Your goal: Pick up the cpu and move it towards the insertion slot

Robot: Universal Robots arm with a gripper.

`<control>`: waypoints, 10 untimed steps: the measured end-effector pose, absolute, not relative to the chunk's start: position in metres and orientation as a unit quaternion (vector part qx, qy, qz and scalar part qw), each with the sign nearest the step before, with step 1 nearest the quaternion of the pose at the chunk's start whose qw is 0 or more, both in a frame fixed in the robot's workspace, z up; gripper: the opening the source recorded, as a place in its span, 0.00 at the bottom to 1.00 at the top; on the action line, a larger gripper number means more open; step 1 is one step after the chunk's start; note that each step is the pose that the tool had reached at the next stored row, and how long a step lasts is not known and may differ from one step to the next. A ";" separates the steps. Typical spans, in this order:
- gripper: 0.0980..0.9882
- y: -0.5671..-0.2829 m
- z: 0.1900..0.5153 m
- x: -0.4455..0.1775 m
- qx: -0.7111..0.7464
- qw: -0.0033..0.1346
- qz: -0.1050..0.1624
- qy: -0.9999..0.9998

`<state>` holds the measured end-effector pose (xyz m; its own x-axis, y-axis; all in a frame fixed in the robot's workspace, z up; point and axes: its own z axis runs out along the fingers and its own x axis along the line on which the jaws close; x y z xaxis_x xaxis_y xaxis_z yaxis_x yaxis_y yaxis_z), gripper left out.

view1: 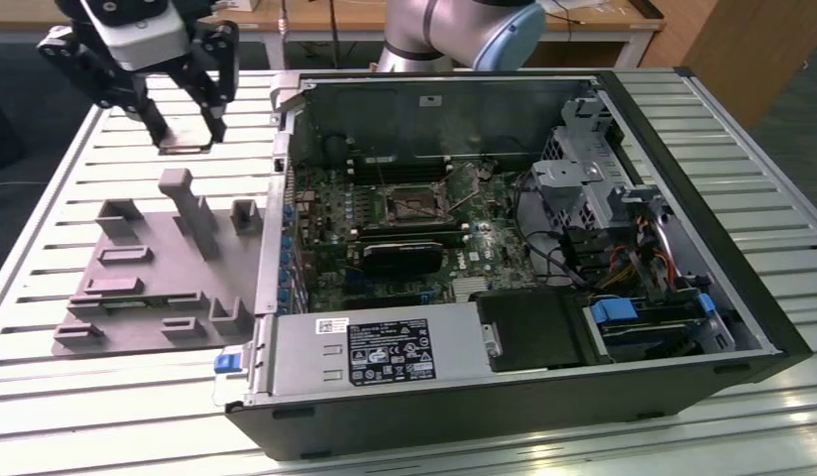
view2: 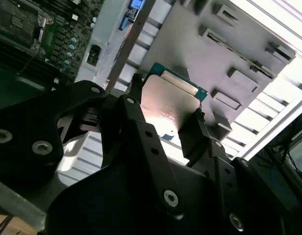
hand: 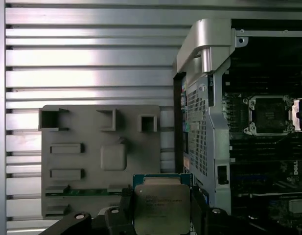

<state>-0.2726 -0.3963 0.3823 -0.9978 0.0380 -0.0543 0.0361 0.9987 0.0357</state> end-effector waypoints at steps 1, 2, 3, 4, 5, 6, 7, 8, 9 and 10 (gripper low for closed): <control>0.50 -0.396 0.382 -0.268 0.019 0.027 0.017 0.999; 0.50 -0.396 0.382 -0.264 0.018 0.027 0.017 0.999; 0.50 -0.396 0.382 -0.259 0.018 0.028 0.017 0.999; 0.50 -0.396 0.382 -0.254 0.018 0.028 0.017 0.999; 0.50 -0.396 0.382 -0.250 0.018 0.027 0.017 0.999; 0.50 -0.396 0.382 -0.245 0.019 0.028 0.017 0.999; 0.50 -0.396 0.382 -0.241 0.019 0.027 0.017 0.999; 0.50 -0.396 0.382 -0.236 0.018 0.027 0.017 0.999; 0.50 -0.396 0.382 -0.232 0.018 0.028 0.017 0.999; 0.50 -0.396 0.382 -0.227 0.019 0.028 0.017 0.999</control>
<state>-0.2272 -0.3963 0.3822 -0.9978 0.0380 -0.0544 0.0360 0.9987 0.0358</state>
